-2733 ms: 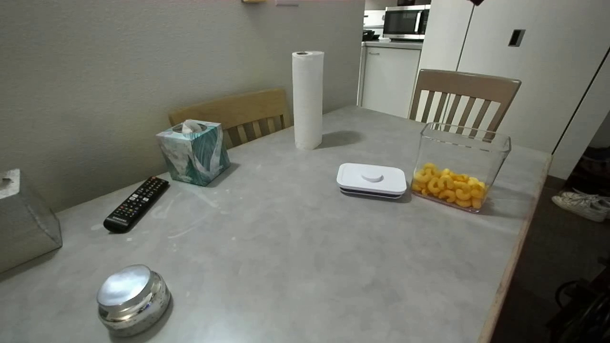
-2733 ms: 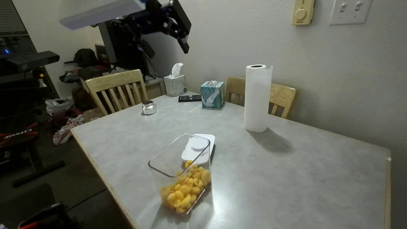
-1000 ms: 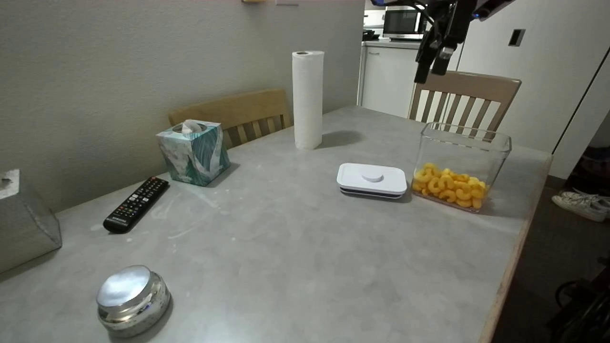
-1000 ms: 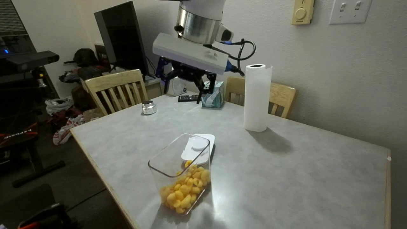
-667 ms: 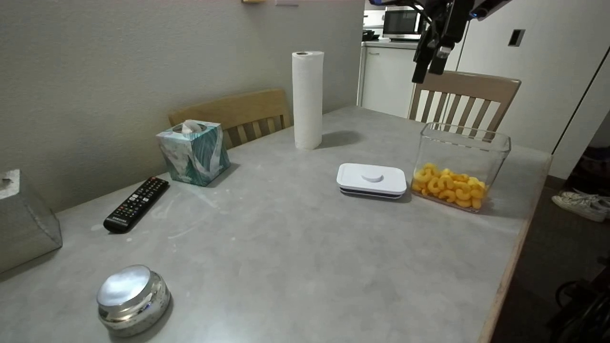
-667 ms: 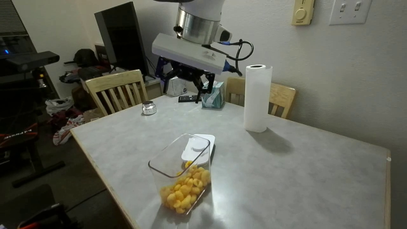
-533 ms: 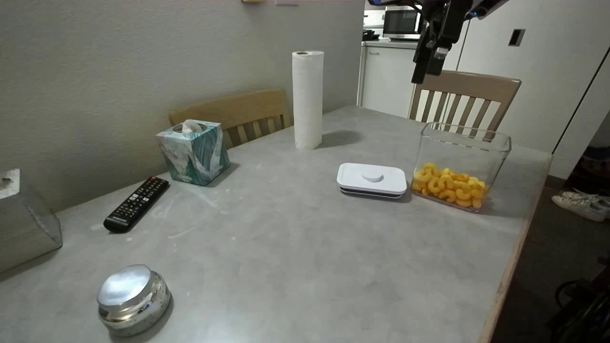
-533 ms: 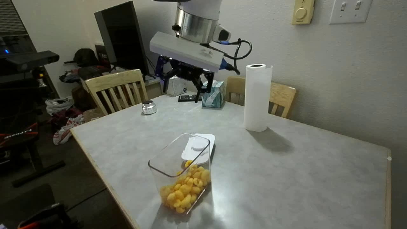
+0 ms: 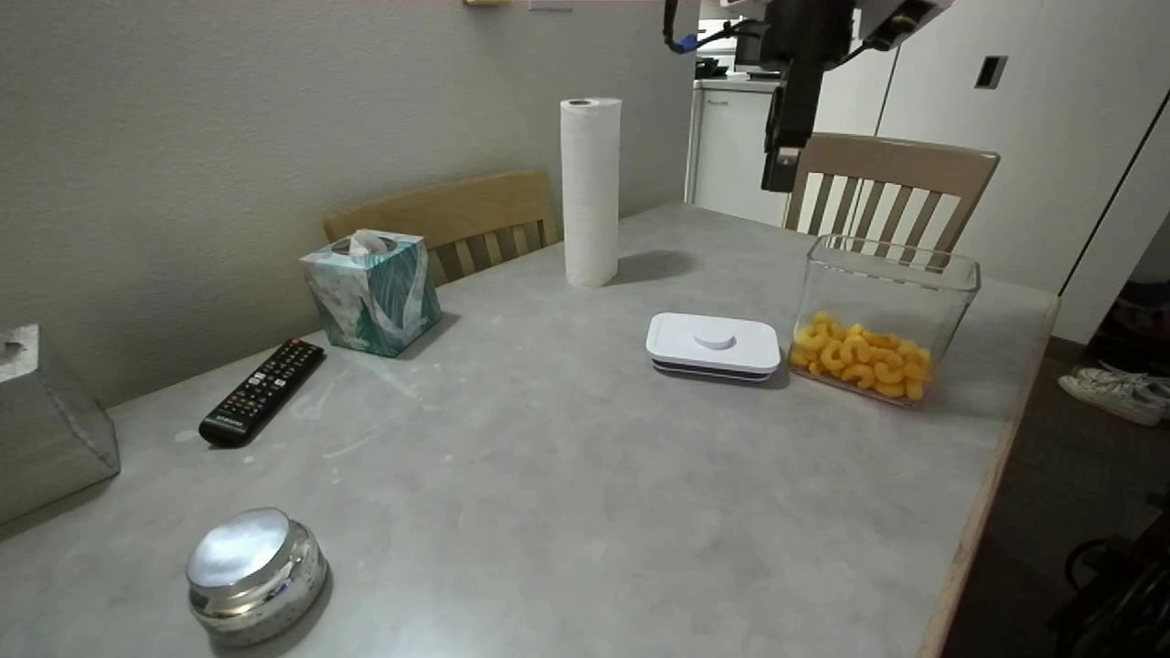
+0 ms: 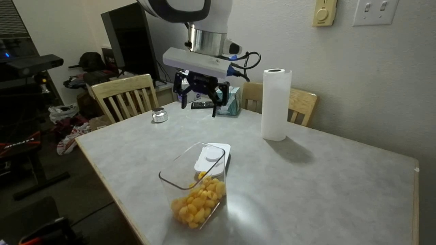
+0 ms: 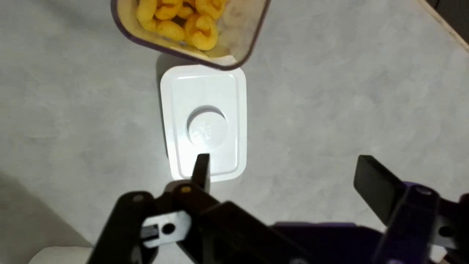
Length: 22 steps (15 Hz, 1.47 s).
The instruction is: Cover the container with the white lid and then press the button atop the lid
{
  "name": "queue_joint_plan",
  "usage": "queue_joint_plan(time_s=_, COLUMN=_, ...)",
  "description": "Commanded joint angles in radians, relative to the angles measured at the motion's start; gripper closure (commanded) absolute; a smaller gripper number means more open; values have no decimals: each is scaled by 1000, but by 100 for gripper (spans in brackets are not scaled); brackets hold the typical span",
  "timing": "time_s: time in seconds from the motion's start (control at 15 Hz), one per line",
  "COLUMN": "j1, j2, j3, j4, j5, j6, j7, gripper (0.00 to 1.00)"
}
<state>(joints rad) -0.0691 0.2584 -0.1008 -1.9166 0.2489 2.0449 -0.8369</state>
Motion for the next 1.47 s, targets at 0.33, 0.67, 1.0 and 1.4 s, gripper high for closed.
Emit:
queue_joint_plan(time_s=0.33, j1=-35, j2=49, j3=52, j4=14, j5=-18, j6=46, j7=6, gripper=0)
queue_joint_plan(time_s=0.67, j1=-42, j2=135, j3=66, j4=62, j5=-20, j6=44, j7=12, gripper=0)
queue_joint_plan(time_s=1.0, j1=-57, j2=259, j3=82, j4=158, j5=-57, j6=4, j7=5, gripper=0)
queue_joint_plan(time_s=1.4, j1=-74, j2=312, j3=95, j4=219, j5=-128, j6=-15, j7=10, gripper=0)
